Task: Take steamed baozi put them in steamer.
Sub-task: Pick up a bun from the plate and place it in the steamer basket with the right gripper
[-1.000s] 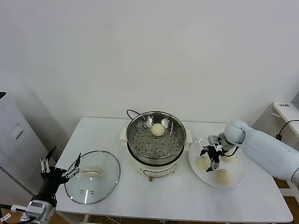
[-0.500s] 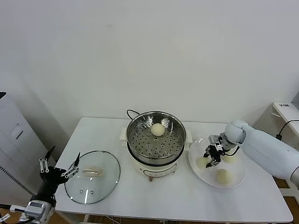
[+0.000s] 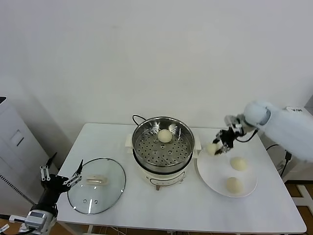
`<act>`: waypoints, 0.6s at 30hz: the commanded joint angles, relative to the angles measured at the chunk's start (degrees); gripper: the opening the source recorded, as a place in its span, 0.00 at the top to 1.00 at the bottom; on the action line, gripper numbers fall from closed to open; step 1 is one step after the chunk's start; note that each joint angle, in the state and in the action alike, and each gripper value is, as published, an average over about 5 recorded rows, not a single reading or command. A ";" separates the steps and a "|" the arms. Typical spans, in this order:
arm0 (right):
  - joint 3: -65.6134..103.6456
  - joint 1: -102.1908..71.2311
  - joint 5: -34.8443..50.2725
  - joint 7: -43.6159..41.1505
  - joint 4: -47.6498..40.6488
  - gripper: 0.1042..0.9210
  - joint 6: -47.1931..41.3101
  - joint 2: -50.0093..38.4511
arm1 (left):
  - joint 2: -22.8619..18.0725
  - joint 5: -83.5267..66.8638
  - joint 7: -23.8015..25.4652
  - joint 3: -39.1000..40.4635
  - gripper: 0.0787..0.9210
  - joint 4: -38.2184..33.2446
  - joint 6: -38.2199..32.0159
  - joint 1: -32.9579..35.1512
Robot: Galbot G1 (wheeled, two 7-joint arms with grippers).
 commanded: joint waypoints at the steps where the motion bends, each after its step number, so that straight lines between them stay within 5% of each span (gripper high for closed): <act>1: -14.10 23.89 19.83 -3.38 3.98 0.57 -5.36 4.36 | -0.35 -0.11 0.04 0.11 0.12 0.13 -0.04 -0.42; 9: -11.60 9.45 17.58 7.80 16.52 0.58 -14.64 11.13 | -0.75 -0.03 0.10 0.62 0.12 0.08 -0.08 -0.50; 18: -7.66 -1.11 15.65 19.16 7.18 0.57 -19.50 23.54 | -0.75 -0.21 0.12 0.42 0.12 -0.02 -0.16 -0.31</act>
